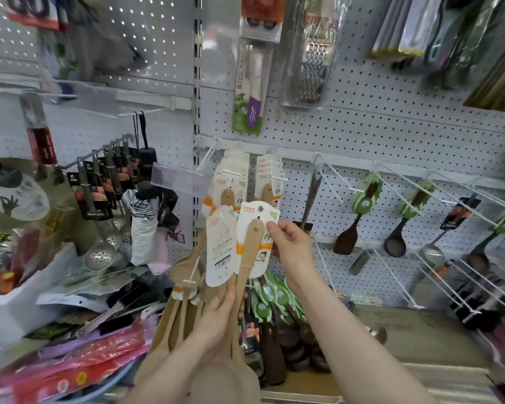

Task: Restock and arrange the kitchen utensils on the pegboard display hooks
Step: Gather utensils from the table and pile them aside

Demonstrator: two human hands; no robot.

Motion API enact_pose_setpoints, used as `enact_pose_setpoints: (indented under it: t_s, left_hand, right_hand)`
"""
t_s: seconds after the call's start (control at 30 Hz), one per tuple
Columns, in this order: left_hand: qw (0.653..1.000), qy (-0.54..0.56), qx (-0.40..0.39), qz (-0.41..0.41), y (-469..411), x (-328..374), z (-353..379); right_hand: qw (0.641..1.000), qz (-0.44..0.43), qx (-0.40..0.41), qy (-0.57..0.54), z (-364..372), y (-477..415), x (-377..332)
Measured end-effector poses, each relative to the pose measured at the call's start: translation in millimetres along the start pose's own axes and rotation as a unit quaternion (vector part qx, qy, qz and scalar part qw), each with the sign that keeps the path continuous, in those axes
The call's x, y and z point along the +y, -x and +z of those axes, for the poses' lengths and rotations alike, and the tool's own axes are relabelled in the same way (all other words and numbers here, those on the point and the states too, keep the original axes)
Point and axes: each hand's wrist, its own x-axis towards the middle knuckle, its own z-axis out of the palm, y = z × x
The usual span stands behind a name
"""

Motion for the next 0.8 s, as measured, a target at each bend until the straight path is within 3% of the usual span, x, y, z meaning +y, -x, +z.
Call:
enact_pose_setpoints:
  t_s: [0.13, 0.37, 0.8]
  left_hand:
    - [1.0, 0.02, 0.008, 0.022, 5.0, 15.1, 1.1]
    - [0.99, -0.025, 0.081, 0.113, -1.8, 20.3, -20.5]
    - [0.989, -0.076, 0.08, 0.097, -15.7, 29.3, -31.4]
  right_hand:
    - [0.999, 0.012, 0.033, -0.019, -6.9, 1.2, -8.8]
    - [0.998, 0.0, 0.029, 0.049, -28.3, -11.2, -17.3]
    - [0.996, 0.015, 0.056, 0.069, -20.5, -55.8, -22.4]
